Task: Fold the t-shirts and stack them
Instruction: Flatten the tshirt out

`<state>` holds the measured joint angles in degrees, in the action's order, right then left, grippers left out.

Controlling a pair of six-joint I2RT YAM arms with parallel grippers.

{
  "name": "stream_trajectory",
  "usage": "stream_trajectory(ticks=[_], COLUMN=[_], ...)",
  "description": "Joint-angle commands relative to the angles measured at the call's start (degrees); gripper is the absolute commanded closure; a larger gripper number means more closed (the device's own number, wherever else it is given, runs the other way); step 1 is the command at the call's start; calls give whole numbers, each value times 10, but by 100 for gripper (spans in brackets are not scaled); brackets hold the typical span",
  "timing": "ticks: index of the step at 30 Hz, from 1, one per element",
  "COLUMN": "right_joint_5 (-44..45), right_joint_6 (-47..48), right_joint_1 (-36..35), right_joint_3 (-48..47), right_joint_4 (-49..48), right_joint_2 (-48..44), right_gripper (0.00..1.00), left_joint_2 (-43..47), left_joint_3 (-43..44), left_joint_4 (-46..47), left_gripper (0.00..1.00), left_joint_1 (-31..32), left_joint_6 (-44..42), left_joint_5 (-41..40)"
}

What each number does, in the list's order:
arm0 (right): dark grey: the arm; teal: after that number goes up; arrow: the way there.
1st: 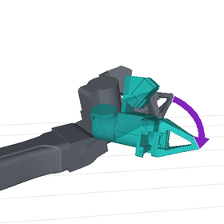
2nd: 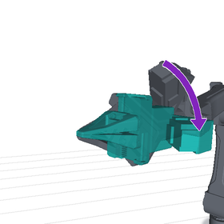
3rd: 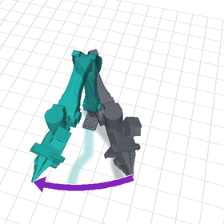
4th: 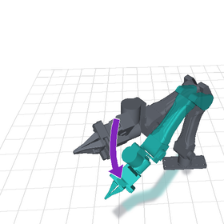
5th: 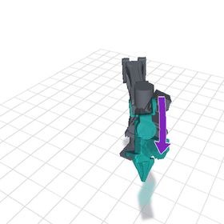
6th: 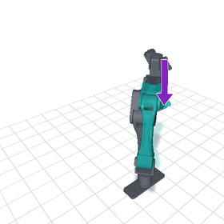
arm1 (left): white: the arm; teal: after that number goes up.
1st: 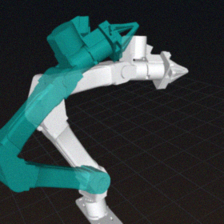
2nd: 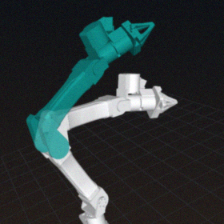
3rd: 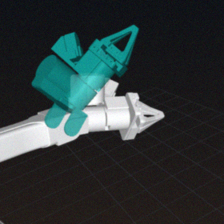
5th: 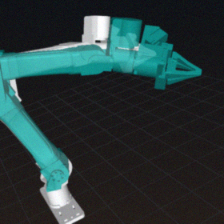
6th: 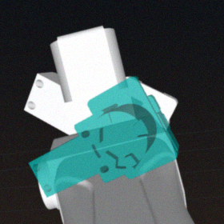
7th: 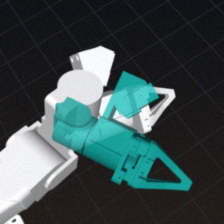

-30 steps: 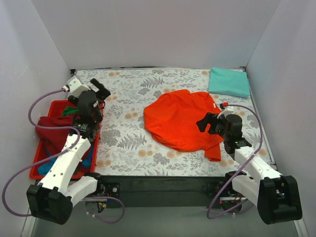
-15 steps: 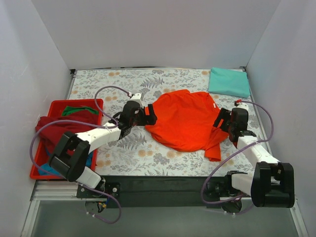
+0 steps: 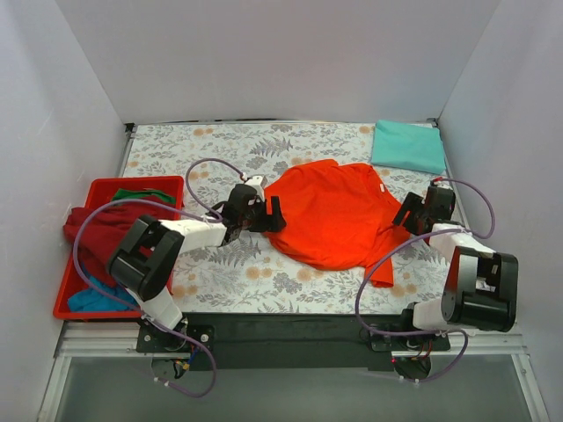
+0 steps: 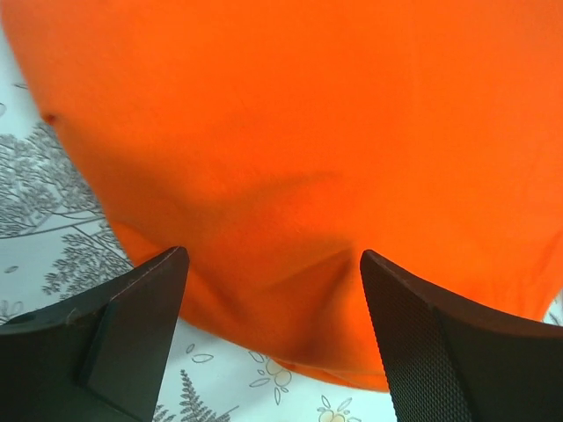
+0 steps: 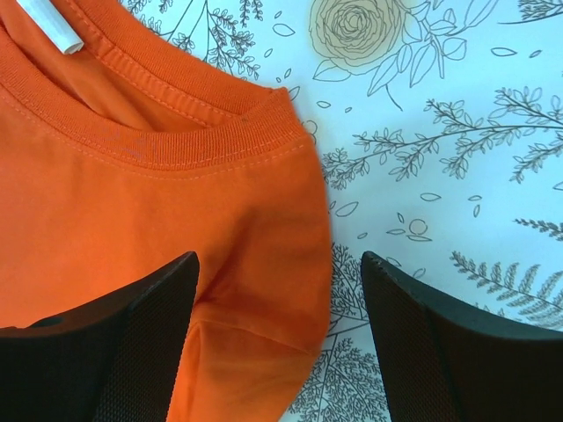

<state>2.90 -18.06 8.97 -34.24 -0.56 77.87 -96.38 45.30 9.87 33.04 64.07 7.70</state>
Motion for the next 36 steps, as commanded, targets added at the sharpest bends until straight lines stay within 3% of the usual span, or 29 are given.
stream_trajectory(ticks=[1, 6, 7, 9, 10, 11, 12, 14, 15, 18, 22, 28, 33, 36], right_joint_5=[-25, -45, -48, -65, -75, -83, -92, -119, -128, -163, -159, -153, -149, -152], right_joint_6=[0, -1, -1, 2, 5, 7, 11, 14, 18, 15, 15, 20, 21, 21], right_joint_1=[7, 10, 10, 11, 12, 12, 12, 12, 11, 11, 10, 10, 10, 10], right_joint_3=[-36, -70, -72, -77, -79, -80, -82, -83, -82, -65, -65, -146, -196, -200], right_joint_4=[-23, -31, -31, -34, -33, -35, -36, -36, -34, -32, 24, 113, 139, 129], right_joint_2=[25, 74, 81, 98, 101, 106, 107, 100, 94, 35, -114, -264, -305, -271], right_gripper=[20, 29, 35, 44, 54, 63, 82, 96, 99, 99, 99, 99, 99, 99], left_joint_2=[-10, -34, -45, -57, -64, -65, -62, -38, -28, 37, 150, 311, 370, 335], left_joint_3=[16, 20, 23, 29, 36, 38, 42, 60, 68, 95, 110, 132, 155, 188], left_joint_4=[-4, 11, 20, 23, 22, 20, 17, 2, -6, -40, -75, -131, -163, -188], left_gripper=[23, 28, 33, 52, 76, 86, 100, 100, 100, 100, 100, 100, 100, 89], left_joint_1=[4, 4, 4, 4, 4, 4, 4, 4, 4, 4, 4, 4, 2, -16], left_joint_6=[-10, -13, -13, -12, -13, -13, -12, -17, -23, -35, -61, -90, -122, -138], left_joint_5=[-46, -46, -34, -30, -36, -45, -56, -90, -96, -135, -178, -220, -237, -226])
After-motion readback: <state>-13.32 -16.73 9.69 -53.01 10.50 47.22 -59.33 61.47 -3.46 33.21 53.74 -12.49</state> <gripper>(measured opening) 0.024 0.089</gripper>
